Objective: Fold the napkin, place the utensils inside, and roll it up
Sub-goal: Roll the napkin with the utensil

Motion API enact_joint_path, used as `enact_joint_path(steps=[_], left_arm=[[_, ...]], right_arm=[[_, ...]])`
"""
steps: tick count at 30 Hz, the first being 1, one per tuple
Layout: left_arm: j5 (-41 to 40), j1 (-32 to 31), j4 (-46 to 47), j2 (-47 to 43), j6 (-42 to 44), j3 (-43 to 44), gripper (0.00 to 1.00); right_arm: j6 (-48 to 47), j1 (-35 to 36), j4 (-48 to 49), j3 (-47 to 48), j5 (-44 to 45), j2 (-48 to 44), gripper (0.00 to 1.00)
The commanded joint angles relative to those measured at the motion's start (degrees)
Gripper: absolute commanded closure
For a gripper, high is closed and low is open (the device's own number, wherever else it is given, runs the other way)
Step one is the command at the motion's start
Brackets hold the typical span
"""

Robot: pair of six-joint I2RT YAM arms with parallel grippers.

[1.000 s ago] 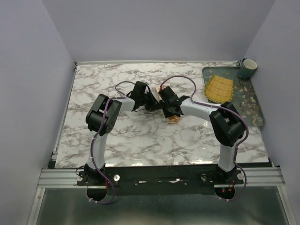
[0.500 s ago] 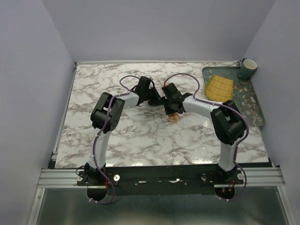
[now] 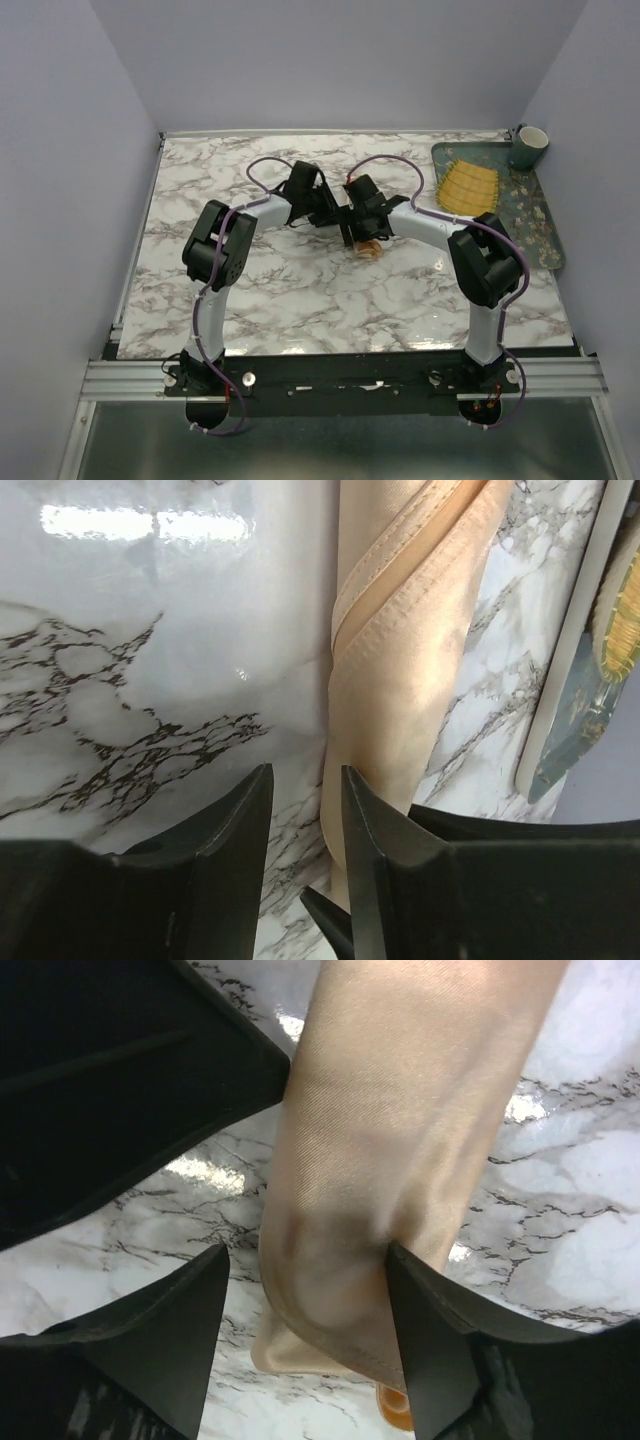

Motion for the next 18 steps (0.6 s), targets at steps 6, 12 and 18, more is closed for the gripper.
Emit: enact_joint_path(steps=[6, 12, 18], left_arm=[[-0.5, 3.3, -1.8, -11.1, 2.3, -8.6, 0.50], [4.0, 3.8, -1.1, -15.4, 3.7, -11.8, 0.51], [6.0, 3.7, 1.6, -20.9, 2.3, -15.0, 0.52]], right_arm=[[1.1, -0.3, -5.6, 1.9, -7.2, -5.8, 0.16], [1.3, -0.5, -6.6, 0.4, -9.6, -12.5, 0.10], [1.2, -1.8, -6.2, -3.5, -9.1, -20.3, 0.10]])
